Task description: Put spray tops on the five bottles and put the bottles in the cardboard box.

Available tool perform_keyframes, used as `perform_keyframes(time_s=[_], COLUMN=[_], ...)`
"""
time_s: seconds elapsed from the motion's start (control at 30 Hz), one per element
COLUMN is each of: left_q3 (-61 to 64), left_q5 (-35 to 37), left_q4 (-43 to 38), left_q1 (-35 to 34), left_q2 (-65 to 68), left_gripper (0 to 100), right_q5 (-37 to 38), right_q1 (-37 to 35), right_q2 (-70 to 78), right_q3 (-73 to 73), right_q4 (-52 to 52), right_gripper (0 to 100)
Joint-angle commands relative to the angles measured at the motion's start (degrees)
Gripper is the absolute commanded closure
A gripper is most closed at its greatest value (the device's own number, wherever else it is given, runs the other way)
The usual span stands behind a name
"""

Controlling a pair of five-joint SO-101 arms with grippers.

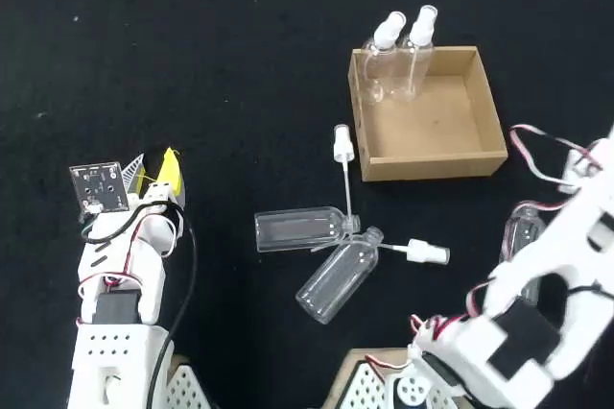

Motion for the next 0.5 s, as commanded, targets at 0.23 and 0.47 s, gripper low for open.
perform_keyframes(time_s=[0.23, 0.47], left_q3=[1.4, 1.4], left_q5=[0.4, 0.4], left_q4=[-0.3, -0.3], left_q1=[-0.4, -0.4], left_q2=[-0.7, -0.7], left_gripper=[86, 86], right_q5=[0.0, -0.1], right_q1=[5.4, 3.4], right_q2=[28.0, 41.6], right_q3=[-30.2, -48.4], right_q4=[-4.0, -4.0], right_gripper=[82.8, 82.8])
